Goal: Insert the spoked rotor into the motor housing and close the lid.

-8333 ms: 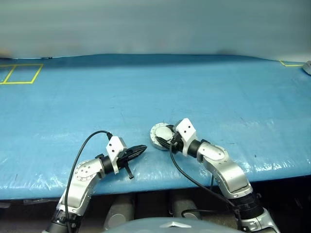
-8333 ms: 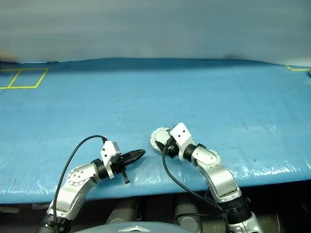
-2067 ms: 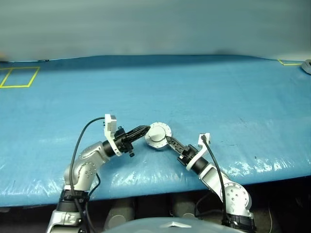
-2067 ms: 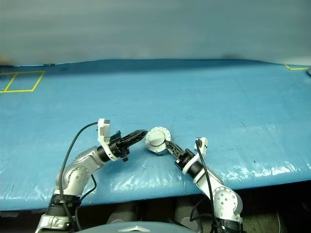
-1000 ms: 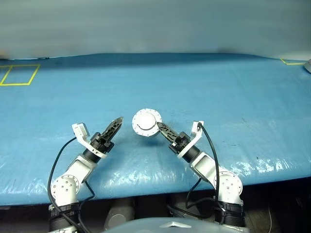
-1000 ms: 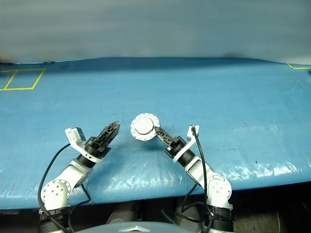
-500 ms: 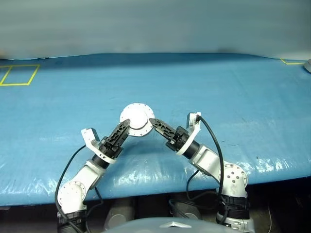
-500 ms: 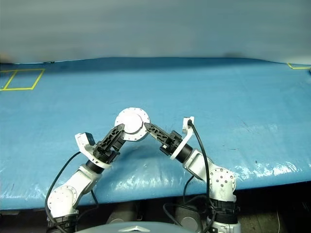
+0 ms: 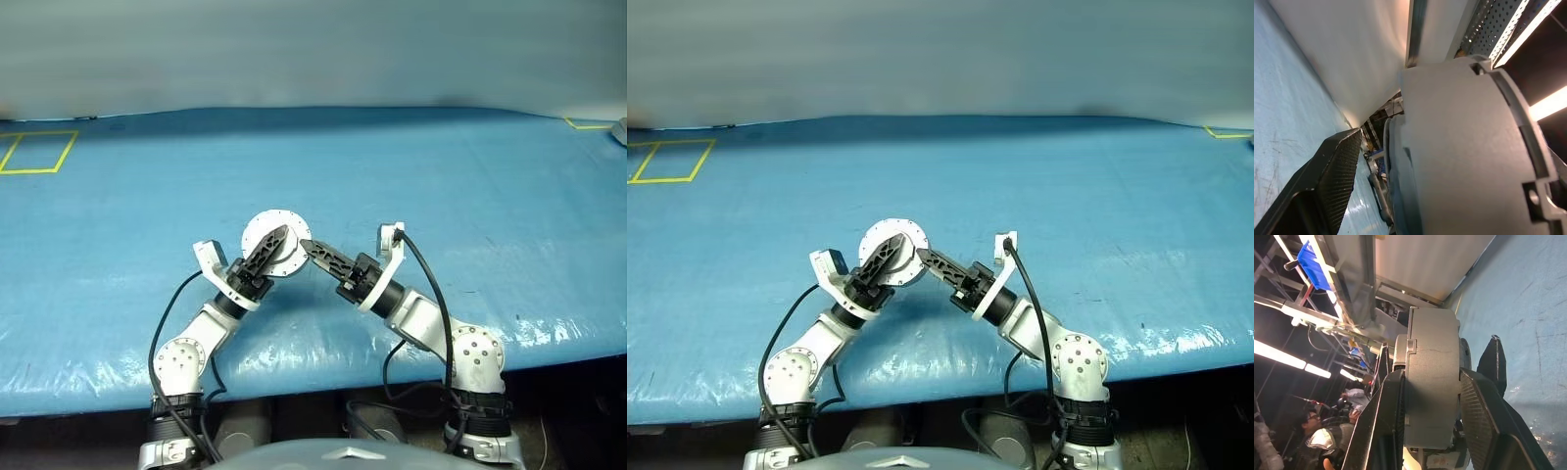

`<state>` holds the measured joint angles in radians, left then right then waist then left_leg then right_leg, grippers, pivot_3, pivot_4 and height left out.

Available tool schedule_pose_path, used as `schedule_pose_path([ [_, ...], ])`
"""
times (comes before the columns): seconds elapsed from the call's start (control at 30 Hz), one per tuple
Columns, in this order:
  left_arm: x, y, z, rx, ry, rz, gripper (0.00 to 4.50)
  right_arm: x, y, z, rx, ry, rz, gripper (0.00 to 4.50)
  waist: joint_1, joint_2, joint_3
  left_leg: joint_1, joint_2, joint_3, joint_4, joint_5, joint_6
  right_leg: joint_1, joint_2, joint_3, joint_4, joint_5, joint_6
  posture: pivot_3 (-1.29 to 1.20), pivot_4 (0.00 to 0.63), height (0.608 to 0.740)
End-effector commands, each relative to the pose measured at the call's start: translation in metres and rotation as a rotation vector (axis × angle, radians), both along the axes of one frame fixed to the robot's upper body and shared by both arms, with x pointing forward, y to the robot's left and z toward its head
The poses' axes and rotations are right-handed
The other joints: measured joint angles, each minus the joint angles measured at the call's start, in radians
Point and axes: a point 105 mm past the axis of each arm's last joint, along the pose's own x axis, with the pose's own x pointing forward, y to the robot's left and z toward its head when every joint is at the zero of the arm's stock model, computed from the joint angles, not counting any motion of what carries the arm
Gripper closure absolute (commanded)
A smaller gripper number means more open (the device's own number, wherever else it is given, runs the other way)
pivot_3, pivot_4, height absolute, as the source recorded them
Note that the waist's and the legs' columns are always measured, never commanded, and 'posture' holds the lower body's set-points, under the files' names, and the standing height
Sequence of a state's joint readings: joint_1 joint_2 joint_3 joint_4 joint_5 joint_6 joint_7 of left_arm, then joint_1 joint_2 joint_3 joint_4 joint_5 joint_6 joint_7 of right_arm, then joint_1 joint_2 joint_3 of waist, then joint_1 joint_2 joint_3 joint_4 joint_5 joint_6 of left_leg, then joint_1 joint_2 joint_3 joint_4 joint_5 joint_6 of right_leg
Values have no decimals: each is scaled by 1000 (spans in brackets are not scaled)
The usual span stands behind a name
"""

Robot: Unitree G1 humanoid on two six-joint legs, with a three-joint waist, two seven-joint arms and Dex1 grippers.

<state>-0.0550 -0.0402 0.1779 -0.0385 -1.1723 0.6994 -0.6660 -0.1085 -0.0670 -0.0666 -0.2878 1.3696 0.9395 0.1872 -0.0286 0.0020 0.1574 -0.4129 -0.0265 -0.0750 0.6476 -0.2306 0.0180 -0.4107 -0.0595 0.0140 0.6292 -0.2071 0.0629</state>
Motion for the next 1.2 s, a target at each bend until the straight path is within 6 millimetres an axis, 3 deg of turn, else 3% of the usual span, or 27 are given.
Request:
schedule_pose_path([
  [0.03, 0, -4, 3, -38, 0, 4, 597, -11, 8, 25, 68, -86, 53, 3247, 2, 0, 0, 0, 0, 0, 0, 0, 0, 0, 0, 0, 0, 0, 0, 0, 150, 740],
  [0.17, -3, -7, -2, -2, 32, -11, 1830, -11, 8, 24, 67, -77, 50, 3247, 1, 0, 0, 0, 0, 0, 0, 0, 0, 0, 0, 0, 0, -1, -1, 0, 150, 740],
  [0.2, -2, -8, -2, 14, 38, -2, 1966, -11, 8, 23, 67, -76, 49, 3247, 1, 0, 0, 0, 0, 0, 1, 0, 0, 0, 0, 0, 0, -1, -1, 0, 150, 740],
  [0.4, -5, -4, 29, -87, -64, 50, 1968, -4, 7, 20, 61, -55, 16, 3247, 2, -1, 0, 0, 0, 0, 1, 0, 0, 0, 0, 0, 0, -1, -1, 0, 150, 740],
  [0.63, -6, -5, 32, -93, -62, 33, 1968, 6, 6, 14, 17, -40, -41, 3247, 2, -1, 0, 0, 0, 0, 1, 0, 0, 0, 0, 0, 0, 0, -1, 0, 150, 740],
  [0.8, 8, 1, 19, -6, 29, 117, 1968, 15, 2, 11, 13, -19, -123, 3247, 2, -1, 0, 0, 0, 0, 1, 0, 0, 0, 0, 0, 0, 0, -1, 0, 150, 740],
  [0.9, 7, 0, 25, -28, 8, 104, 1968, 16, 1, 8, -4, -18, -131, 3247, 2, -1, 0, 0, 0, 0, 1, 0, 0, 0, 0, 1, 0, 0, 0, 0, 150, 740],
  [1.07, 16, 13, 31, -11, 5, 176, 1968, 18, 0, 6, -11, -13, -157, 1660, 1, -1, 0, 0, 0, 0, 1, 0, 0, 0, 0, 1, 0, 0, 0, 0, 150, 740],
  [1.2, 25, 25, 36, 8, -3, 249, 1968, 18, -2, 6, -15, -17, -165, 1660, 2, -1, 0, 0, 0, 0, 1, 0, 0, 0, 1, 1, 0, 0, 0, 0, 150, 740],
])
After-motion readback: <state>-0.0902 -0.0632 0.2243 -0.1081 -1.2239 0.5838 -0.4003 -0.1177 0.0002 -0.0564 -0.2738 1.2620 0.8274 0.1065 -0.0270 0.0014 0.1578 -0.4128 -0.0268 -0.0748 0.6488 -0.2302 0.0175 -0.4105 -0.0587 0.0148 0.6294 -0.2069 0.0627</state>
